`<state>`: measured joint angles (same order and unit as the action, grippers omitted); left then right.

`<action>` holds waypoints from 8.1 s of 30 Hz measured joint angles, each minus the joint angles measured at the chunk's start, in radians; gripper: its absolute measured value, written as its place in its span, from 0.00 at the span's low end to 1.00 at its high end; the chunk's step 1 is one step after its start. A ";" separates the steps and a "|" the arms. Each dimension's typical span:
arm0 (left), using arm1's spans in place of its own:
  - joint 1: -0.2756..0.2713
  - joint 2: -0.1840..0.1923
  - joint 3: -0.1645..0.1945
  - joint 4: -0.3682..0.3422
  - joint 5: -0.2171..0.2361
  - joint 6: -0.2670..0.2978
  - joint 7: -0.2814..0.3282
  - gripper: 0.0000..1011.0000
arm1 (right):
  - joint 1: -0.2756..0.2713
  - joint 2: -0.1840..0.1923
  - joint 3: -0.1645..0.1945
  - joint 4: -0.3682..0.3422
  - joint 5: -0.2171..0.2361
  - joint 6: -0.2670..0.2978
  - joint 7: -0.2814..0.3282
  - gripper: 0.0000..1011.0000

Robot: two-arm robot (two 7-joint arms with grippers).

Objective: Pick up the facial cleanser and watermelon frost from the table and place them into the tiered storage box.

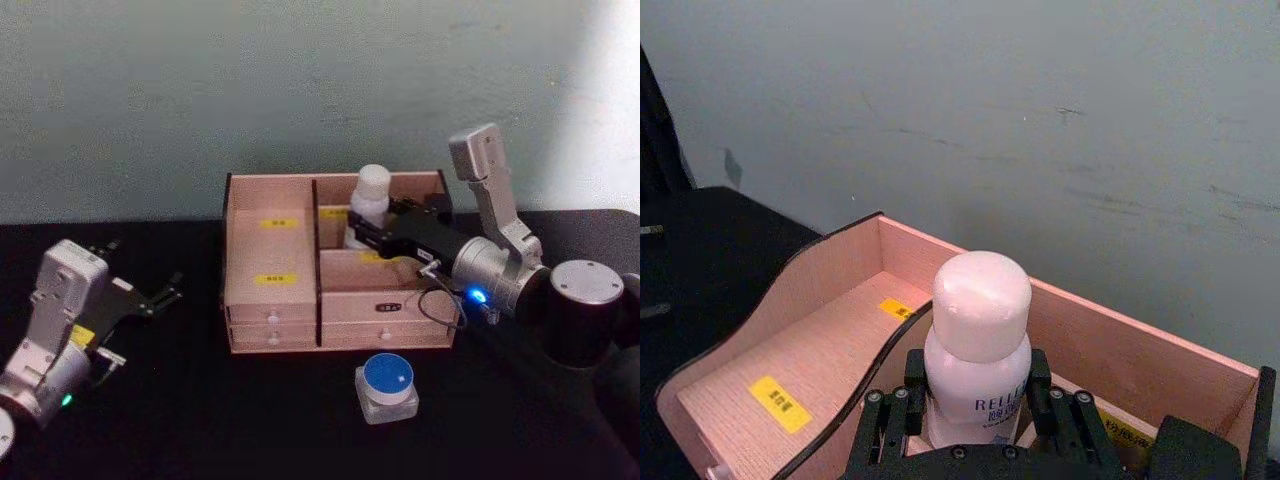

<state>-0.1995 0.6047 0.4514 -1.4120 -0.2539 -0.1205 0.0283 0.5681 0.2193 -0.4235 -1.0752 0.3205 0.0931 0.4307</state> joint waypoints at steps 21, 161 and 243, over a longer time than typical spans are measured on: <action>0.000 0.000 0.000 0.000 0.000 0.000 0.000 0.99 | 0.000 0.000 0.000 -0.001 0.002 -0.001 0.001 0.99; 0.000 0.000 0.000 0.000 0.000 0.000 0.000 0.99 | -0.289 0.332 -0.127 -0.402 0.045 0.156 0.124 0.78; 0.000 0.000 0.000 0.000 0.000 0.000 0.000 0.99 | -0.178 0.324 -0.124 -0.530 0.111 0.162 0.128 0.70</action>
<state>-0.1995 0.6047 0.4514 -1.4120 -0.2539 -0.1205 0.0283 0.3905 0.5430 -0.5478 -1.6054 0.4311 0.2554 0.5587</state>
